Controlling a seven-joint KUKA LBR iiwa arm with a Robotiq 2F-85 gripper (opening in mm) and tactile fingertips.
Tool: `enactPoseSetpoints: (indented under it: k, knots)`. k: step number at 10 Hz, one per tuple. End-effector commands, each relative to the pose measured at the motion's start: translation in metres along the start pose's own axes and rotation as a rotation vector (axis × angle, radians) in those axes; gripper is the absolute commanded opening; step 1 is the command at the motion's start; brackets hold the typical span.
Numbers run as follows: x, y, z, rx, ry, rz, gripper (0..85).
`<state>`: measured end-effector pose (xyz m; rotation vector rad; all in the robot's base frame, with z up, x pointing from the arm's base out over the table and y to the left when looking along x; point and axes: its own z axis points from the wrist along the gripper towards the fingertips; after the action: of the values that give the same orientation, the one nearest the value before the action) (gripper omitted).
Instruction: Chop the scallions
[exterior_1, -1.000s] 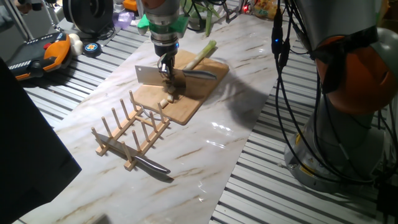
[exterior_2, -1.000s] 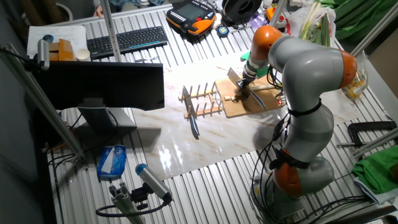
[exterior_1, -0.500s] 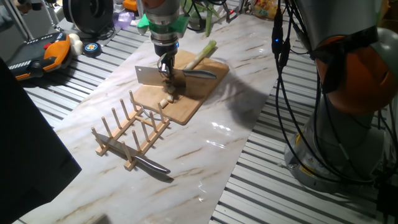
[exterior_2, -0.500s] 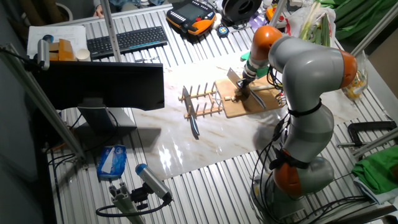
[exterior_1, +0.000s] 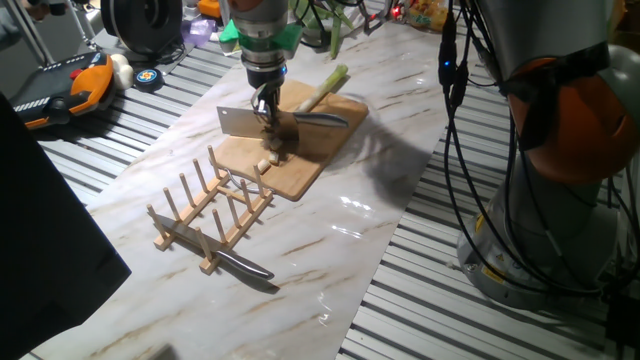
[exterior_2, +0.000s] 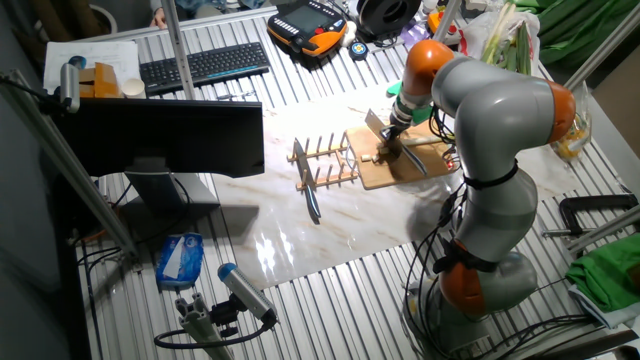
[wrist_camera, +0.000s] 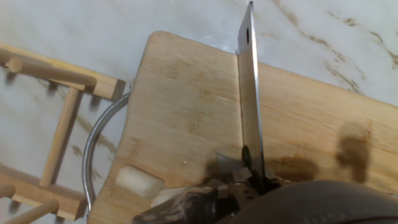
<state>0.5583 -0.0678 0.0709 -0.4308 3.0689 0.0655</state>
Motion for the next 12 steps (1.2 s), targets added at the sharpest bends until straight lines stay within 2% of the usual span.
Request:
enactPoseSetpoints:
  k: [1,4,7,12]
  knots:
    - [0.000,0.000,0.000,0.000,0.000,0.000,17.0]
    - [-0.002,0.000,-0.004,-0.001,0.003,0.001,17.3]
    - [-0.007,-0.002,-0.014,-0.002,0.019,0.001,16.3]
    - [-0.009,0.001,-0.018,-0.002,0.019,0.004,15.7]
